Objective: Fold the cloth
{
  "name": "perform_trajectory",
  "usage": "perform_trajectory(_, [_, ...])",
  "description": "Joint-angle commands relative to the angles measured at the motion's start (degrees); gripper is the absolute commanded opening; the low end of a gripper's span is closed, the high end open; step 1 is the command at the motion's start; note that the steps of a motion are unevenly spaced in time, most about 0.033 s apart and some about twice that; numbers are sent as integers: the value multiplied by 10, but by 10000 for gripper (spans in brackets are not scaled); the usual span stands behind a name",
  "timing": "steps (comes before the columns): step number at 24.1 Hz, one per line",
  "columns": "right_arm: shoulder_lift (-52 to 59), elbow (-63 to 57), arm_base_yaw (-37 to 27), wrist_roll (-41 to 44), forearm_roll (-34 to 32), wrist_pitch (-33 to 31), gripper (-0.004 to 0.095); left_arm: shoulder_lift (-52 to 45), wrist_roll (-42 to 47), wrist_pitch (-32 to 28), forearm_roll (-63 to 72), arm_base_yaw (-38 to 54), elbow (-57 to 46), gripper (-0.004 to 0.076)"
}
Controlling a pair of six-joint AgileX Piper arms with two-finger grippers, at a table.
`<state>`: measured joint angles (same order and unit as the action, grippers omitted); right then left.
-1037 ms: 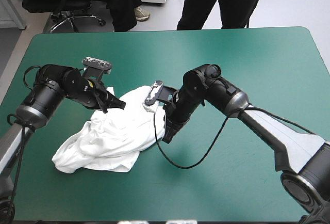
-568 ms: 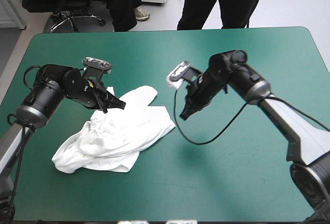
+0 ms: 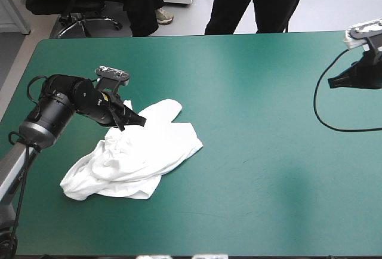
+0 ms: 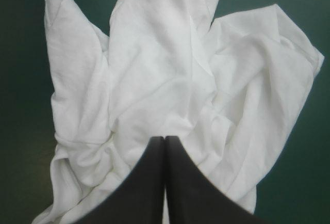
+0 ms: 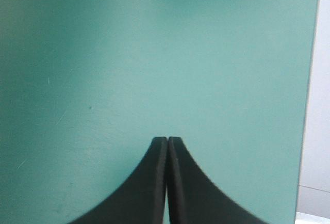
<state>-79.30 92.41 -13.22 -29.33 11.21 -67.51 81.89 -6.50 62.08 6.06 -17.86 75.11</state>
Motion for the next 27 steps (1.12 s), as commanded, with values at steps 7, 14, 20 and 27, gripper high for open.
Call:
perform_trajectory(7, [107, 15, 36, 21, -11, 20, -13, -18, 11, -15, 10, -3, 19, -18])
perform_trajectory(14, [117, 15, 47, 35, -27, 35, -13, -11, -9, -1, 0, -3, 19, 124])
perform_trajectory(20, [117, 15, 47, 55, -51, 51, -13, 34, -29, 1, 13, -3, 18, 500])
perform_trajectory(27, [117, 15, 47, 55, -52, 51, -13, 102, -29, -17, 6, -4, 14, 580])
